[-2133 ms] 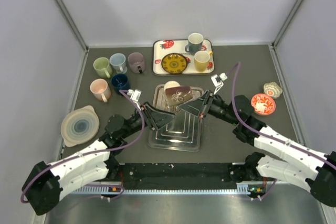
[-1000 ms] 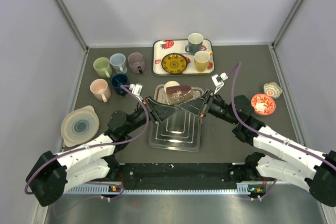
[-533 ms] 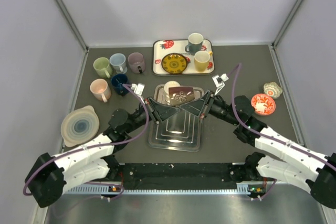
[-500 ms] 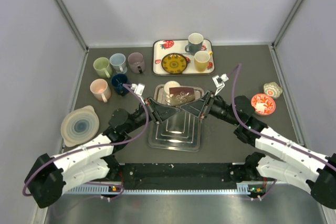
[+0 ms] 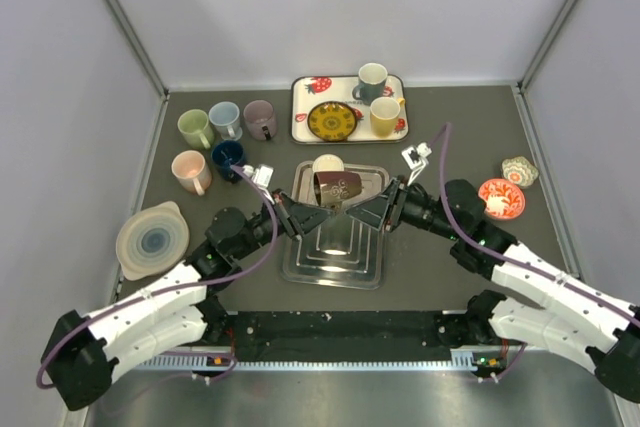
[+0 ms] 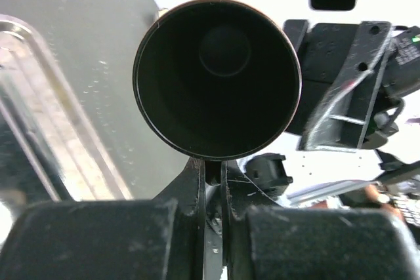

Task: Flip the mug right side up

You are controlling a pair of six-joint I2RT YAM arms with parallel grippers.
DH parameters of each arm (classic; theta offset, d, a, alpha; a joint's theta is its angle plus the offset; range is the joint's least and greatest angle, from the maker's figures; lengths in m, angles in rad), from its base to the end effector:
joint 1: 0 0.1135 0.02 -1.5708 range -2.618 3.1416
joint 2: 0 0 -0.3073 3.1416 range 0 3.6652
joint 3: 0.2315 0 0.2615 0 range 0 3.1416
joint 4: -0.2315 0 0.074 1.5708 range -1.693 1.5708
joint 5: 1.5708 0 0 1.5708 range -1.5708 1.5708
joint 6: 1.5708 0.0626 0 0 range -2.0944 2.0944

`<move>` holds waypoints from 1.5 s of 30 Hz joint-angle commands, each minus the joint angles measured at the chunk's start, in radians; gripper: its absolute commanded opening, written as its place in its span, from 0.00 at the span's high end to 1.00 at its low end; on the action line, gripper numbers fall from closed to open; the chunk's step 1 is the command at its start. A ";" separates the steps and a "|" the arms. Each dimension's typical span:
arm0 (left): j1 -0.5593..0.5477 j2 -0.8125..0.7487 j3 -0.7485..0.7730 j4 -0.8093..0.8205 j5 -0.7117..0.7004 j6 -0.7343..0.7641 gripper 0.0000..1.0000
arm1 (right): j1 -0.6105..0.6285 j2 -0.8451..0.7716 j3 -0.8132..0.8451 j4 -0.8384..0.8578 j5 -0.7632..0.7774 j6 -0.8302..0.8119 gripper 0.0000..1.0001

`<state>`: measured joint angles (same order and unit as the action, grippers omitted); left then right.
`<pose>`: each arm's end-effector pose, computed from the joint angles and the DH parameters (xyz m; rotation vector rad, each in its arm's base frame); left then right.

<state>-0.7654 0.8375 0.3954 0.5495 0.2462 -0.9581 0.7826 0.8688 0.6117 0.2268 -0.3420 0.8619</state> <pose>0.1365 -0.1523 0.3016 0.0681 1.6775 -1.5397 0.1383 0.1671 0.3374 -0.2310 1.8188 1.4978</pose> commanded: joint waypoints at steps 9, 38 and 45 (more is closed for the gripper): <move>0.006 -0.293 0.155 -0.442 -0.346 0.384 1.00 | 0.004 -0.135 0.053 -0.225 0.054 -0.135 0.59; 0.399 0.612 0.939 -1.192 -0.352 0.683 1.00 | 0.006 -0.226 0.108 -0.607 0.216 -0.293 0.60; 0.459 0.810 1.080 -1.298 -0.369 0.720 1.00 | 0.004 -0.215 0.115 -0.619 0.227 -0.323 0.60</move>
<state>-0.3351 1.6032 1.4017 -0.7090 -0.1181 -0.2790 0.7834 0.6525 0.6769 -0.3946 -0.1329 0.5755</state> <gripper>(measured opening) 0.065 0.397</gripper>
